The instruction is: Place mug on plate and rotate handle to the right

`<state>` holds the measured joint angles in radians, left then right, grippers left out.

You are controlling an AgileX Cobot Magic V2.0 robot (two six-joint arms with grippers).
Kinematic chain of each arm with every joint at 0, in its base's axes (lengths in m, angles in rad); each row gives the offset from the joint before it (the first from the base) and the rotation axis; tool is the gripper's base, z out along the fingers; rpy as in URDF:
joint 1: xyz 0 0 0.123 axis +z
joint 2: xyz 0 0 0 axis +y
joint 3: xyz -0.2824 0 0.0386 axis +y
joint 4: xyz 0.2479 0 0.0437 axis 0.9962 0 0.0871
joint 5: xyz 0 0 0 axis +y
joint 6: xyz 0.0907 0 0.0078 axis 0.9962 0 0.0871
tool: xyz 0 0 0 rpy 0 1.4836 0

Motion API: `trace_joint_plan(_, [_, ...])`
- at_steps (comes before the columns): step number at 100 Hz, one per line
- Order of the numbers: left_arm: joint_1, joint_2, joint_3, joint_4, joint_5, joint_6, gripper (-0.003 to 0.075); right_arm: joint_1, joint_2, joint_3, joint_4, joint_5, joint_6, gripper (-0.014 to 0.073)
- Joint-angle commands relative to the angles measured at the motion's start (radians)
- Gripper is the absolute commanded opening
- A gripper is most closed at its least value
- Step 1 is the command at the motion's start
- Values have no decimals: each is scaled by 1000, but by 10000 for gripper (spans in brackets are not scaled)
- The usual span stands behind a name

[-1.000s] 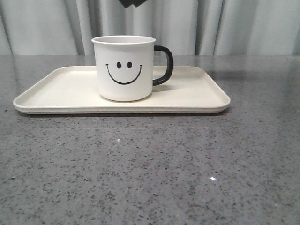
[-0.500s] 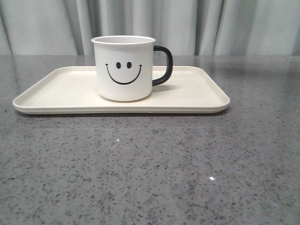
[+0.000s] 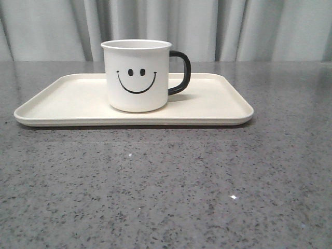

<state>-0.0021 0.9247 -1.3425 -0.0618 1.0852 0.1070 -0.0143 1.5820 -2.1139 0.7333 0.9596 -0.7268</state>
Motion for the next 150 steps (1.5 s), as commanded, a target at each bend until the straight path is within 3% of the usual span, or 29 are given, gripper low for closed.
trace_joint_plan(1, [0, -7, -22, -10, -78, -7, -20, -26, -80, -5, 49, -69, 2, 337])
trace_joint_plan(13, [0, -7, -22, -10, -82, -7, -20, -59, -148, 62, 73, -110, 4, 286])
trace_joint_plan(51, [0, -7, -22, -10, -95, -7, -20, -151, -501, 527, 73, -331, -52, -76])
trace_joint_plan(101, [0, -7, -22, -10, -123, -7, -20, -152, -944, 1127, 4, -540, -60, -67])
trace_joint_plan(150, [0, -7, -22, -10, -154, -7, -20, -152, -1037, 1265, -13, -551, -60, -69])
